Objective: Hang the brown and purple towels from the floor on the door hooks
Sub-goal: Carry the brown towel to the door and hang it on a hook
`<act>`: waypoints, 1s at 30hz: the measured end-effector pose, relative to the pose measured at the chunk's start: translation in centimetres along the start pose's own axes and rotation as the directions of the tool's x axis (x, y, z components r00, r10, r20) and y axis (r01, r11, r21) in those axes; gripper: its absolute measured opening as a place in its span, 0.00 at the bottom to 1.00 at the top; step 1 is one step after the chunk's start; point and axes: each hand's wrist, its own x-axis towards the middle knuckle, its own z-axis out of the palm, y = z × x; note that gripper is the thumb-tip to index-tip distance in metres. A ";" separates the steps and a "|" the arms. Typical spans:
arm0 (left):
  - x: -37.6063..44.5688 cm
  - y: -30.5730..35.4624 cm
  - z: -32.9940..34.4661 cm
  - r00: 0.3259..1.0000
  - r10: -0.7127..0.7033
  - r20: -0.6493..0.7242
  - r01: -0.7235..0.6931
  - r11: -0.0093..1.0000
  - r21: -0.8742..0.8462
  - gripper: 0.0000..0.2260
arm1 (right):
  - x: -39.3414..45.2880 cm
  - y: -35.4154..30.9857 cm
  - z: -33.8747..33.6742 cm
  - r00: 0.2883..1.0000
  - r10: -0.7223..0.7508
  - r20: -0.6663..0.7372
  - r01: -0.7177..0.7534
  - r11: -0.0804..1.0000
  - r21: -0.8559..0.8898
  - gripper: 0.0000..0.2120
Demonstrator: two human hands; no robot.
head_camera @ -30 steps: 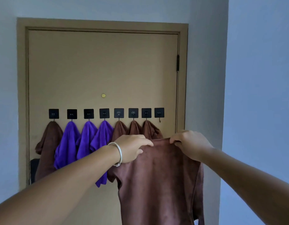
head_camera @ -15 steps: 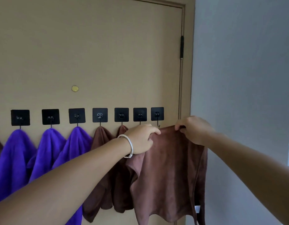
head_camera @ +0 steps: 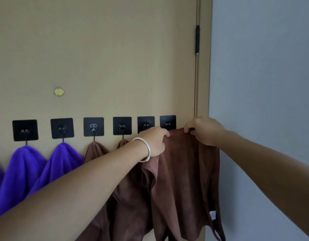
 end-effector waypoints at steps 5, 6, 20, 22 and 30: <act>1.7 -1.0 1.0 0.995 -0.091 -0.041 0.096 0.987 0.127 0.23 | 2.9 0.5 2.3 0.997 -0.077 -0.026 0.078 0.996 0.045 0.15; 1.9 -1.1 1.1 0.993 -0.103 -0.056 0.110 0.985 0.134 0.23 | 3.2 0.4 2.9 0.995 -0.084 -0.047 0.087 0.995 0.055 0.16; 2.7 0.8 4.5 0.999 0.037 0.009 -0.034 0.777 0.628 0.11 | 0.0 -1.0 12.7 0.884 0.025 -0.466 0.047 0.989 0.141 0.18; 2.7 0.8 4.8 0.999 0.030 0.018 -0.034 0.776 0.630 0.15 | -0.2 -1.4 13.1 0.859 0.102 -0.501 -0.021 0.986 0.163 0.15; 1.8 0.3 4.6 0.978 0.031 0.205 -0.168 0.698 0.696 0.25 | -4.5 -2.9 15.5 0.854 0.342 -0.393 -0.124 0.866 0.484 0.19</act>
